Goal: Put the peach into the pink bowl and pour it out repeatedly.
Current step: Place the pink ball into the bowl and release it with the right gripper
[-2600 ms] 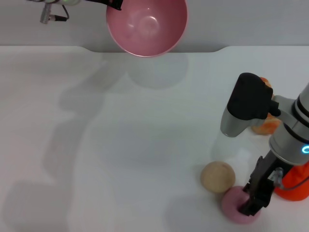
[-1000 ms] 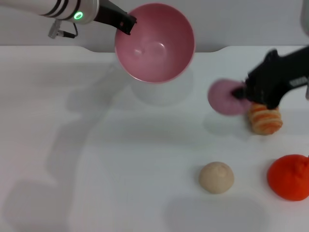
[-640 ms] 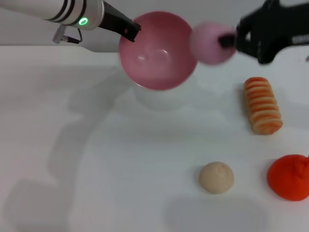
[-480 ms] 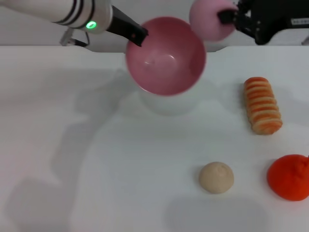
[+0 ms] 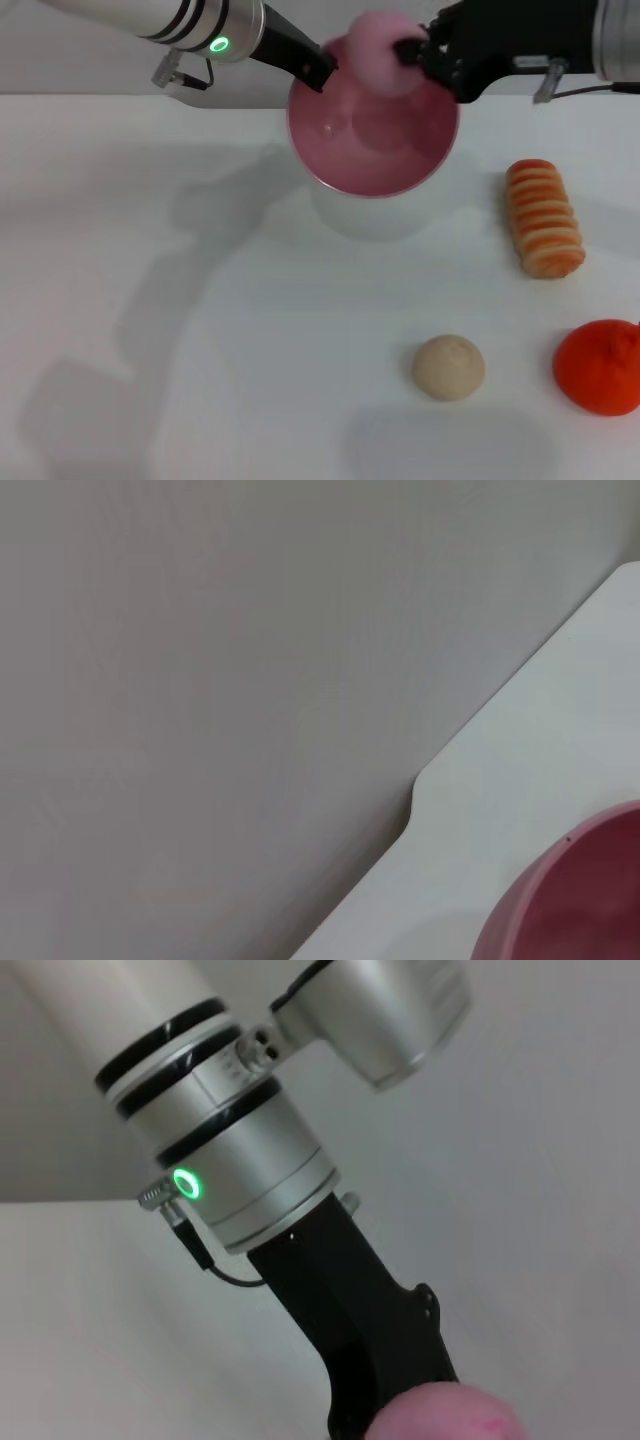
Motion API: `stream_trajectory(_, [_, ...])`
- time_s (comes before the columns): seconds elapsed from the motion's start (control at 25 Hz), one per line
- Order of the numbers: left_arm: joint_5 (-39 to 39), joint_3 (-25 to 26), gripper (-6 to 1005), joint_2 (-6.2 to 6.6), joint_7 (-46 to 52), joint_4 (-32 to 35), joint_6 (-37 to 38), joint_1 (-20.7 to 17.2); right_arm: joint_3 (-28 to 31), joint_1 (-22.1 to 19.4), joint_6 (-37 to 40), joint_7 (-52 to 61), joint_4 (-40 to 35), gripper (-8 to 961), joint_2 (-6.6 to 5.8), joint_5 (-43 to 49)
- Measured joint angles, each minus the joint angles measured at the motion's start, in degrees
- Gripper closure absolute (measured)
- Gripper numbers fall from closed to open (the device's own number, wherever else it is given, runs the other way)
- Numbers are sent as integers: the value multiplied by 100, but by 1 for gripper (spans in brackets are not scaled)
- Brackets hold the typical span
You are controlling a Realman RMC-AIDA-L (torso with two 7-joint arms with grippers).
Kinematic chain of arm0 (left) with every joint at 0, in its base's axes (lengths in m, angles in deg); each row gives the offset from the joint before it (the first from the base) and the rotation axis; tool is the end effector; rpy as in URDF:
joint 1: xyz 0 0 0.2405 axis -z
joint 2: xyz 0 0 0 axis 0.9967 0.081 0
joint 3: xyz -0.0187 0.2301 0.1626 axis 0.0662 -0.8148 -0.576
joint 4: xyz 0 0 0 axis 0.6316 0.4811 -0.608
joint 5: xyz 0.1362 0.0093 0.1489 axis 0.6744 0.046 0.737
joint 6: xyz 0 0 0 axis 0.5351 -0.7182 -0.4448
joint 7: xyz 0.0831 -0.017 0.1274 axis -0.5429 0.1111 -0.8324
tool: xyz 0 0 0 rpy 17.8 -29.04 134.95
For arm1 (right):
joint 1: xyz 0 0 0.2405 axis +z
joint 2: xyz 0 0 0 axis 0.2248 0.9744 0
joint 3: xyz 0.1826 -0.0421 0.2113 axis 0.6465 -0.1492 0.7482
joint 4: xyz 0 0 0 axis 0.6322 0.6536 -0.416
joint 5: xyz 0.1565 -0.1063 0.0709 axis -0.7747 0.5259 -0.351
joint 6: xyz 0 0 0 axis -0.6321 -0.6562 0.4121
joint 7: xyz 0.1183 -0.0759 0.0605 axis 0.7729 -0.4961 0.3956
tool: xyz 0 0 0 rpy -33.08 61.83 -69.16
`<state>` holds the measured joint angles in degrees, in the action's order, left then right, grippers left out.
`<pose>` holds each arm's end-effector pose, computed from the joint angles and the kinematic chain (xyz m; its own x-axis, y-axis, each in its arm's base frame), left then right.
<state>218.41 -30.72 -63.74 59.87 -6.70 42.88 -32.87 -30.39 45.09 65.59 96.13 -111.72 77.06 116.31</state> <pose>-0.1057 0.4721 -0.0396 0.9224 0.3753 0.0913 0.3562 -0.7352 -0.5767 0.1343 0.4040 0.0223 0.9635 -0.0096 -0.2677 -0.1468 -0.8550 -0.4974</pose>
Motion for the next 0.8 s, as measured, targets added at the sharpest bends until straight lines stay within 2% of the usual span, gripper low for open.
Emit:
stream_trajectory(0.36, [20, 22, 951, 11, -1, -46, -98, 28, -88, -71, -222, -35, -89, 812, 27, -4])
stream_trajectory(0.64, [36, 34, 951, 18, -3, -48, -117, 15, -51, -334, -359, -24, -378, 594, 30, -200])
stream_trajectory(0.8, [56, -32, 952, 19, -110, -48, -158, 26, 8, -797, -943, -540, -523, 468, 34, -1090])
